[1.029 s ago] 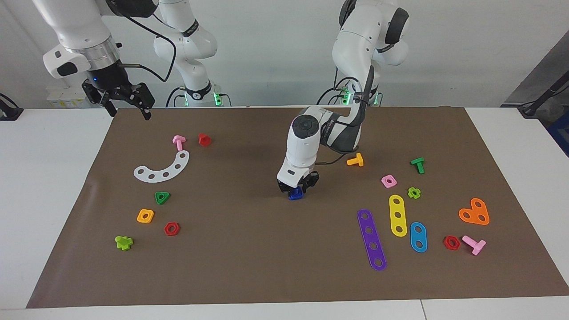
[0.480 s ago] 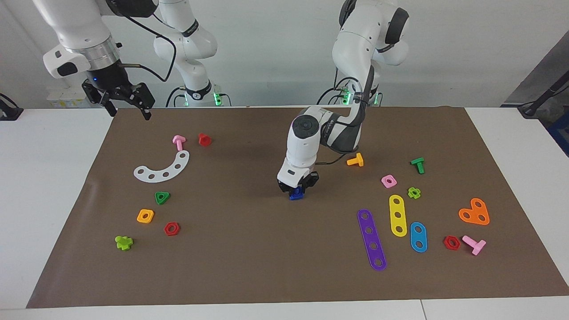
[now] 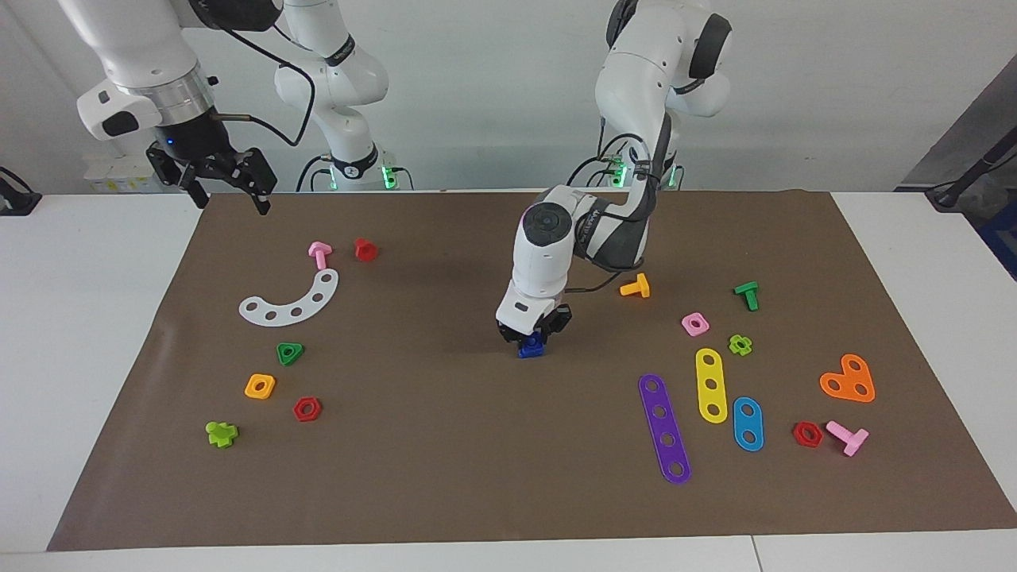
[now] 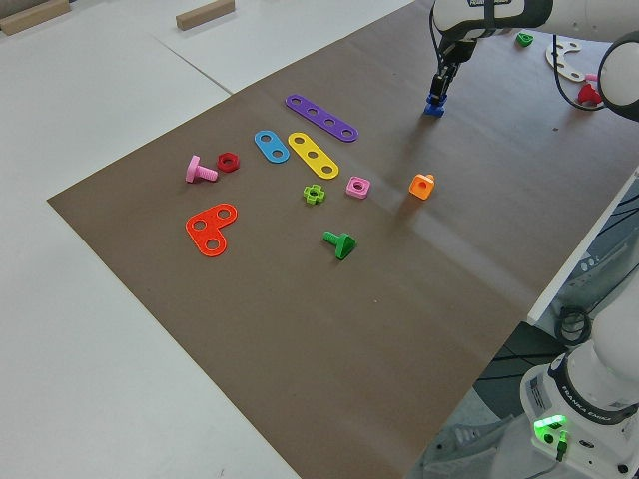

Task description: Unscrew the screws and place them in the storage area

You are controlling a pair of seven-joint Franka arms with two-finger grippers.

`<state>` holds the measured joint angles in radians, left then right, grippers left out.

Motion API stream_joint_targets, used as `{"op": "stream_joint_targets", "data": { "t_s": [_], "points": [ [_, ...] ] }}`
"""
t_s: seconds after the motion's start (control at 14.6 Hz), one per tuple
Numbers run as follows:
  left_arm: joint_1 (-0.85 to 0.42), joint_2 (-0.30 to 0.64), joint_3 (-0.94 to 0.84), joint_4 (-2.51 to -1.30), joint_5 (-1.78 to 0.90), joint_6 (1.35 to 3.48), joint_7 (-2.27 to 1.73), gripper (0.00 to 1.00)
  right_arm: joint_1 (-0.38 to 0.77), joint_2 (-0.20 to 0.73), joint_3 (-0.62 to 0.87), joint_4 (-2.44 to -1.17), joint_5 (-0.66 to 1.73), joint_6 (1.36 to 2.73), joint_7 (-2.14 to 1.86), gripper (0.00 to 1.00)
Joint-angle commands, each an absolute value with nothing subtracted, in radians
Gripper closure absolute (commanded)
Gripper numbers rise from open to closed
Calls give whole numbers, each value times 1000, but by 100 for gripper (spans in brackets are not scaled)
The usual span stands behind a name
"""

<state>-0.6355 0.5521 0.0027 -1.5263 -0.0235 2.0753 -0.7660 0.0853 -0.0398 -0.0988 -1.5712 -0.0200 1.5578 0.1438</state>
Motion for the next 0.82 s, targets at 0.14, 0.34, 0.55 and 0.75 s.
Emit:
{"op": "stream_joint_targets", "data": {
  "t_s": [0.14, 0.34, 0.55, 0.75],
  "points": [
    [-629, 499, 21, -1433, -67, 1924, -762, 61, 77, -60, -91, -1591, -12, 1551, 126, 0],
    [-560, 434, 17, -1443, -66, 1908, -743, 62, 77, -60, -91, -1591, -12, 1551, 126, 0],
    [-493, 408, 18, -1498, -66, 1907, -608, 61, 77, -60, -91, -1591, -12, 1551, 126, 0],
    [-407, 376, 18, -1587, -66, 1923, -403, 61, 77, -60, -91, -1591, -12, 1551, 126, 0]
  ]
}}
